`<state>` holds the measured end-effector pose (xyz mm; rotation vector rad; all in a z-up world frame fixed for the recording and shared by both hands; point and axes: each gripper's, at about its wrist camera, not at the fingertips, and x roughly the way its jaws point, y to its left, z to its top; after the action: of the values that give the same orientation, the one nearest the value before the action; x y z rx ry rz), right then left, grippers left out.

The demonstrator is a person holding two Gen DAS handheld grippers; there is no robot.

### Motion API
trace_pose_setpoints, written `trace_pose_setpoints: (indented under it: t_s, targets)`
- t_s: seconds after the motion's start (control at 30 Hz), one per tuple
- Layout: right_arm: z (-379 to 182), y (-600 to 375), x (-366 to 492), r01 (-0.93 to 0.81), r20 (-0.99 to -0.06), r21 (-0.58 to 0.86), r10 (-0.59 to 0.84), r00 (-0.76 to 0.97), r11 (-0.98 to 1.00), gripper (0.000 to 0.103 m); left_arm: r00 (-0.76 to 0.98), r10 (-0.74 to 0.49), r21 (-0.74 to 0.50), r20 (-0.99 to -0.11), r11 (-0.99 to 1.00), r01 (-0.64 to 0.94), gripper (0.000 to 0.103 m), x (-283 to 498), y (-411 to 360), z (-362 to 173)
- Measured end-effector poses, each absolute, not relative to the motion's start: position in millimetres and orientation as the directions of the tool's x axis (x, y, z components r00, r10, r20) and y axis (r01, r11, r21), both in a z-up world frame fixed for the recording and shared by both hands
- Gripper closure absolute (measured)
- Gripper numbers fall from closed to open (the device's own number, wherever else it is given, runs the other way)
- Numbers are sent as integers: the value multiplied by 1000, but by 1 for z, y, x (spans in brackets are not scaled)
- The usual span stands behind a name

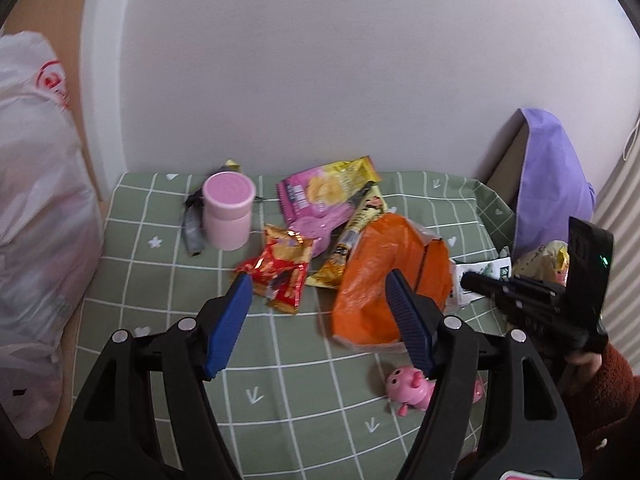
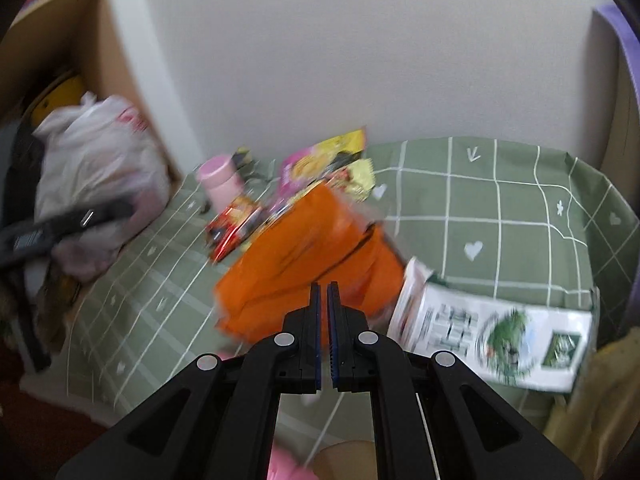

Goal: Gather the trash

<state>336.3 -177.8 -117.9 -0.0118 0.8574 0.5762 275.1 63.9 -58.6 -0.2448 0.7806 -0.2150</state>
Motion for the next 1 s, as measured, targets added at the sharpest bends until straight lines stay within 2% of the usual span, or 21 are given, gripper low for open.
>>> trace_pose_setpoints:
  t_s: [0.17, 0.47, 0.53, 0.63, 0.7, 0.8, 0.83, 0.93, 1.0]
  targets:
    - [-154, -172, 382, -410, -778, 245, 430, 458, 879, 97, 691, -256, -300, -676, 952, 60, 38, 271, 78, -64]
    - [-182, -129, 390, -512, -841, 205, 417, 344, 834, 97, 663, -256, -317, -704, 948, 29, 37, 285, 86, -80]
    - [-186, -127, 394, -520, -818, 326, 512, 263, 789, 97, 653, -256, -317, -713, 948, 25, 37, 291, 84, -85]
    - [-201, -125, 405, -437, -733, 579, 674, 91, 688, 97, 637, -266, -327, -724, 945, 22, 37, 299, 82, -92]
    - [-197, -116, 399, -492, -747, 528, 654, 119, 692, 97, 636, -266, -326, -724, 945, 24, 37, 303, 81, -92]
    - [-180, -97, 380, -632, -818, 259, 513, 258, 731, 97, 659, -250, -309, -709, 951, 29, 37, 304, 84, -83]
    - [-171, -94, 374, -656, -817, 192, 490, 305, 730, 97, 668, -243, -301, -703, 953, 30, 37, 304, 86, -81]
    - [-135, -109, 372, -662, -713, 270, 608, 350, 699, 97, 694, -218, -277, -686, 961, 28, 37, 302, 93, -73]
    - [-117, -116, 374, -660, -670, 256, 621, 406, 707, 97, 700, -212, -277, -682, 961, 21, 36, 302, 100, -73]
